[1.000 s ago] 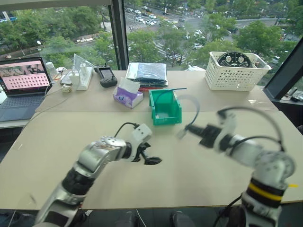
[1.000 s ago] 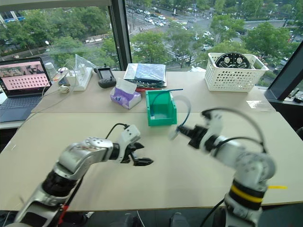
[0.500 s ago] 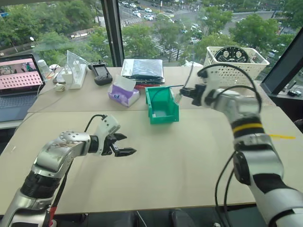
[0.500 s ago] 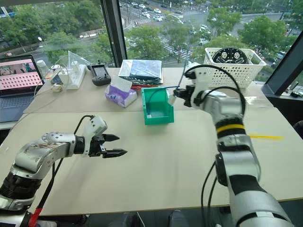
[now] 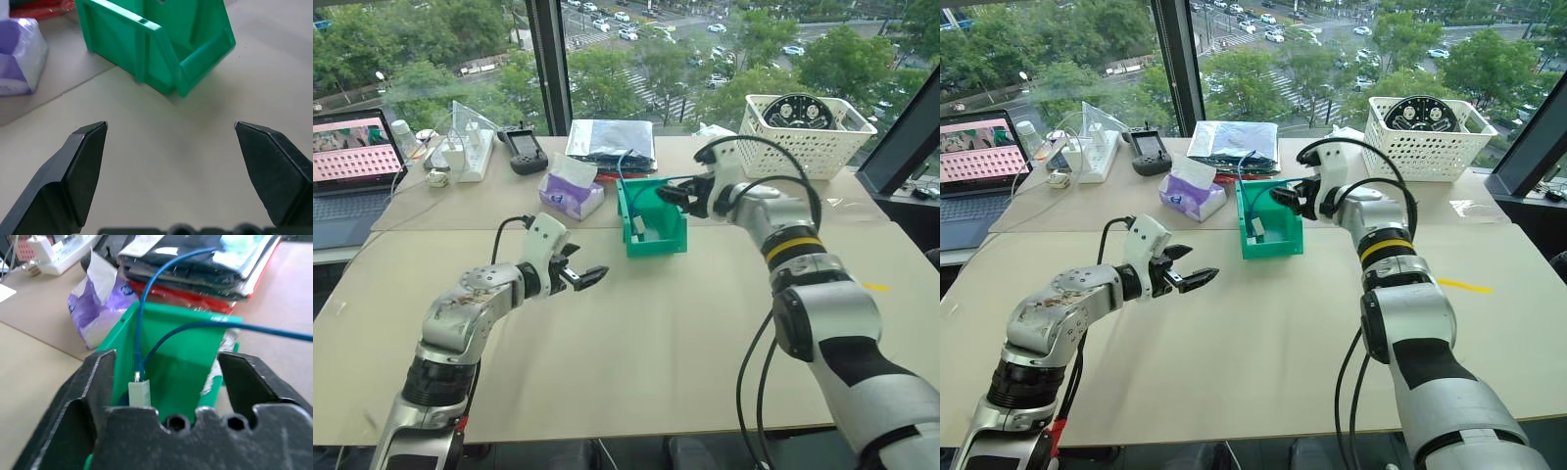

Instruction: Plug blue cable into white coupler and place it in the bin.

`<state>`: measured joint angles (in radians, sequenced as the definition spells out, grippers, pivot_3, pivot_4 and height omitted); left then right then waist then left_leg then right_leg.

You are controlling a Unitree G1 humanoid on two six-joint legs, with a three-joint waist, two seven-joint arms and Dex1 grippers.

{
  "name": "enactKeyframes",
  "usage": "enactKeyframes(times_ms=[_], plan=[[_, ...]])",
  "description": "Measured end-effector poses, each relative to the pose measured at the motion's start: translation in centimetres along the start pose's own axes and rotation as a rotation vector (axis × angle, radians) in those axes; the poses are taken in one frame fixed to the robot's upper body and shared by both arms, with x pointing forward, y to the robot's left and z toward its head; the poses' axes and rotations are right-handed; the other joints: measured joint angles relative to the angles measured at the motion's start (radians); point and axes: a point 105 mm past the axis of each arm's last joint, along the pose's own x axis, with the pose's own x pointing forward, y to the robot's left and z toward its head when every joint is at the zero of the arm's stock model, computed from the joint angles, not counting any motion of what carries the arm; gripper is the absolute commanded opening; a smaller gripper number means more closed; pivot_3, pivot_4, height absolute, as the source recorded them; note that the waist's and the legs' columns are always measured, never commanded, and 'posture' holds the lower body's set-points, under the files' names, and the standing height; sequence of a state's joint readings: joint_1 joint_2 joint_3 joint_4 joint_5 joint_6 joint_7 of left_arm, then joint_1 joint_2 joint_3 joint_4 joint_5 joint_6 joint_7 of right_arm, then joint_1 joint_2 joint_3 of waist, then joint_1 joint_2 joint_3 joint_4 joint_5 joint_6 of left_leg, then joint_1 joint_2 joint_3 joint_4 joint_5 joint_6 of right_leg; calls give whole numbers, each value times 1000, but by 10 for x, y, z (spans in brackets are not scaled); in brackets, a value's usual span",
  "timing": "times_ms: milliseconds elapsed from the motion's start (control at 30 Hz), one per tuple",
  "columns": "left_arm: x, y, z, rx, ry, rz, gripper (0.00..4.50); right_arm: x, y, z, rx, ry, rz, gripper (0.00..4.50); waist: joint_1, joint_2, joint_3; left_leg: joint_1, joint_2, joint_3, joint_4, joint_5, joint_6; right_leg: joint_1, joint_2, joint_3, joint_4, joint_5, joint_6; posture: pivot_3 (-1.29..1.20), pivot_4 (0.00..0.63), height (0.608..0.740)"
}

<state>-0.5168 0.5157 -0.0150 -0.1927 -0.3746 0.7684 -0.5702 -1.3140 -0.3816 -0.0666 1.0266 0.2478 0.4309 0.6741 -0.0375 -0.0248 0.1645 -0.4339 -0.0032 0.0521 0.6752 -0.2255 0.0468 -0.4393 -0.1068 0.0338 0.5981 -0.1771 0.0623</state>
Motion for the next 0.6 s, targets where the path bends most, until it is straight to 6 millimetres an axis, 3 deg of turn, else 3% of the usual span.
enactKeyframes(times_ms=[100, 200, 300, 400, 433, 500, 600], plan=[[3, 4, 4, 17, -40, 21, 4500, -21, -3, 24, -11, -72, 21, 4478, 3, 0, 0, 0, 0, -1, 0, 0, 0, 0, 0, 0, 1, 0, 0, 0, 150, 740], [2, 9, 8, 23, -74, 27, 4500, -60, -12, 24, -80, -115, 8, 4478, 16, 0, 0, 0, 0, -1, 0, -1, 1, 1, 0, -1, 0, 0, 0, 0, 150, 740], [-3, 15, 1, 10, -82, 40, 4500, -101, -26, -16, -122, -88, -66, 4478, 30, 0, 0, 0, 0, -1, 0, -1, 2, 2, -1, -2, -1, 0, 0, 0, 150, 740], [-7, 23, -16, -24, -75, 67, 4500, -140, -40, -81, -135, 34, -192, 4478, 36, 0, 0, -1, -1, 2, 3, -2, 3, 1, -2, -1, -1, 0, 1, 0, 150, 740], [-6, 24, -17, -27, -83, 72, 4500, -146, -42, -95, -147, 66, -216, 4478, 34, 0, 0, -1, -1, 2, 4, -1, 2, 1, -2, -1, -1, 0, 1, 0, 150, 740], [-3, 23, -17, -38, -108, 74, 4500, -155, -42, -109, -166, 71, -261, 4478, 26, 0, 0, 2, 0, 4, 6, -1, 2, 2, -2, 0, -3, 1, 1, 0, 150, 740], [1, 21, -19, -56, -131, 67, 4500, -159, -43, -111, -154, 21, -312, 4478, 17, -1, 0, 9, 1, 5, 6, 3, 2, 6, 0, 2, -3, 2, 0, 0, 150, 740]])
